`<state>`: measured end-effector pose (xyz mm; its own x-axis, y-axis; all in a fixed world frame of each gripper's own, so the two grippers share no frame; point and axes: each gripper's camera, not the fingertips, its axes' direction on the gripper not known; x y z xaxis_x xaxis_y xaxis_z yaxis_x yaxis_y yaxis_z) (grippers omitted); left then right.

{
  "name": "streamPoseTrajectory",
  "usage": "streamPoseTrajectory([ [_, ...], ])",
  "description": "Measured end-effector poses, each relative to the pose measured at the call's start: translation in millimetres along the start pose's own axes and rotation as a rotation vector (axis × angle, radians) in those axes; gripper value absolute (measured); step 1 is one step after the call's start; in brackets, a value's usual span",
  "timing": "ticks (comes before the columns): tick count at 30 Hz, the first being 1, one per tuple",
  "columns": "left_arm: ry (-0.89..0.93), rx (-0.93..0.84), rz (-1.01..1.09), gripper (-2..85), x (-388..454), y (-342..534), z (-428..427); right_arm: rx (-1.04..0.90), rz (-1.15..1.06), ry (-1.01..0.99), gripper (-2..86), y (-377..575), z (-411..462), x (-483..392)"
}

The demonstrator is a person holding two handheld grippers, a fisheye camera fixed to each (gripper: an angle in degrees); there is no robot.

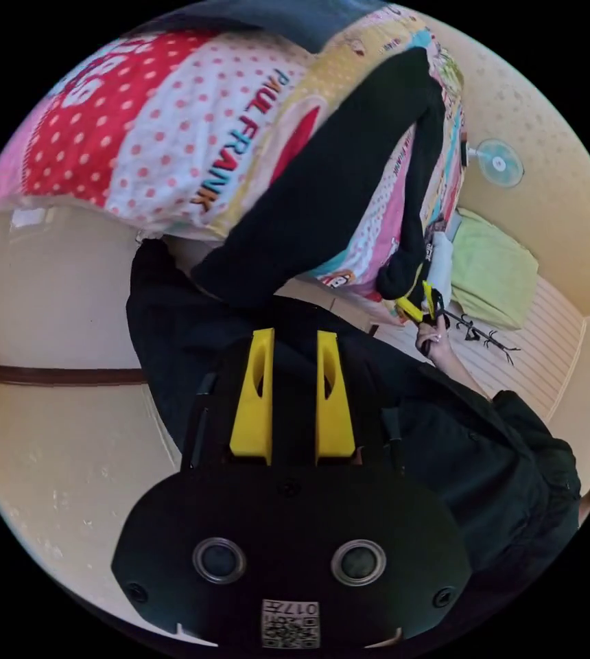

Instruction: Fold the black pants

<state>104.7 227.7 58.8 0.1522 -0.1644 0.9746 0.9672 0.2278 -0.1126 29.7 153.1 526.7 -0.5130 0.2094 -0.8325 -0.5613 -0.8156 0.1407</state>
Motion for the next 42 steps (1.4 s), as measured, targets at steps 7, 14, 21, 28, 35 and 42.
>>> streamPoseTrajectory([
  [7, 0.086, -0.073, 0.155, 9.9, 107.2, -52.3, 53.2, -0.105, -0.149, -0.313, 3.8, 6.3, -17.6, -0.2],
  [14, 0.083, -0.139, 0.338, 11.7, 206.7, -81.5, 107.4, -0.194, -0.206, -0.278, 3.1, 72.5, -62.2, 76.1],
  [21, -0.018, -0.245, 0.392, 13.8, 280.8, -102.0, 181.6, -0.132, -0.308, -0.411, 3.0, 98.5, -82.9, 91.8],
  [28, -0.257, -0.215, 0.248, 18.9, 303.8, -122.2, 221.6, -0.352, -0.556, -0.235, 2.9, 112.1, -38.8, 19.5],
  [35, -0.403, -0.176, 0.248, 4.2, 301.7, -102.6, 224.5, -0.702, -0.729, 0.069, 2.4, 129.5, -18.5, -22.9],
  [42, -0.247, -0.093, 0.215, 3.9, 283.7, -83.8, 196.0, -0.499, -0.716, 0.432, 5.1, 70.8, -79.4, -75.3],
])
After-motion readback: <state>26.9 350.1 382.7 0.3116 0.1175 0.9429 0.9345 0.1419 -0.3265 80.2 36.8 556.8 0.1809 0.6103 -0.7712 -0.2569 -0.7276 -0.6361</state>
